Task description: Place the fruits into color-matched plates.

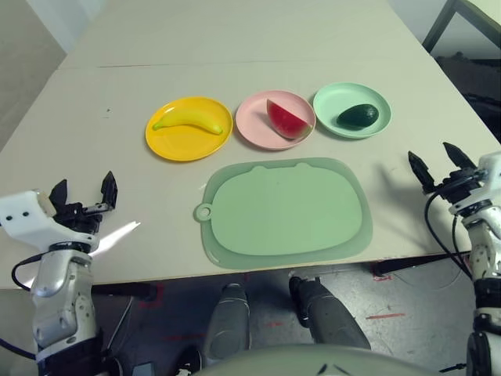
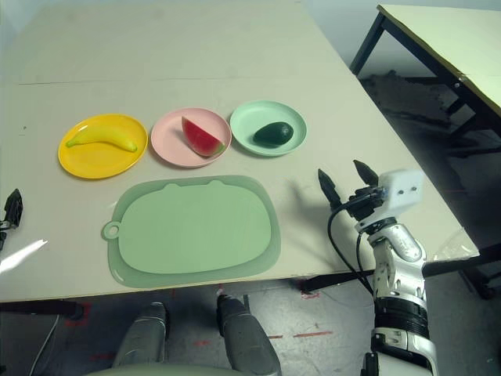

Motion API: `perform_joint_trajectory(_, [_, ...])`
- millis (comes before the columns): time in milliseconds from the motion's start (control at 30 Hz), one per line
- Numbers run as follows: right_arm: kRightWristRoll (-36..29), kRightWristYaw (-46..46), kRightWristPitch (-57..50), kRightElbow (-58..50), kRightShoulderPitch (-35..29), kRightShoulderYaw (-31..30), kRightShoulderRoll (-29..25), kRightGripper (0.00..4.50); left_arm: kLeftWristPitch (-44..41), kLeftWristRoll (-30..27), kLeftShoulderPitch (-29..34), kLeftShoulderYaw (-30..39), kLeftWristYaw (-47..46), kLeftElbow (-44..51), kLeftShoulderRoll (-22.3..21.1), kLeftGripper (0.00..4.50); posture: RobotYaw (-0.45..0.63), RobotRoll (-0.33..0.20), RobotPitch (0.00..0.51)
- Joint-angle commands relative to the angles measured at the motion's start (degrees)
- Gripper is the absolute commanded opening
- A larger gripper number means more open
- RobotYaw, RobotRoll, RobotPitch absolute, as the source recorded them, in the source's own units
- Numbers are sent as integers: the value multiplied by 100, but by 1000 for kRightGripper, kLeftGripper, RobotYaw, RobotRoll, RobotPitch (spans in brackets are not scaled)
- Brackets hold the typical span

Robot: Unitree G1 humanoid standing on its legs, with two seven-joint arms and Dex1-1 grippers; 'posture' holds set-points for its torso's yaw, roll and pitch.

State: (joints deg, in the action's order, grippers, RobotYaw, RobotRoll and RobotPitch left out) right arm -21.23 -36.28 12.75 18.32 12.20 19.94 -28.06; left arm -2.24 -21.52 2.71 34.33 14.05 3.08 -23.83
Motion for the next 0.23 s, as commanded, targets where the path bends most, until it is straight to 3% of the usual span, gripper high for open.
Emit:
perform_joint_trajectory(33, [136,-11,-8,-176,-200,-202,109,4500,8,130,-7,-210,105,-138,-60,4483,31,0,192])
perform_joint_trajectory(233, [53,245,-120,-464,-438,-89,258,4500,63,290,-116,-483,193,-205,-115,4483,7,0,186])
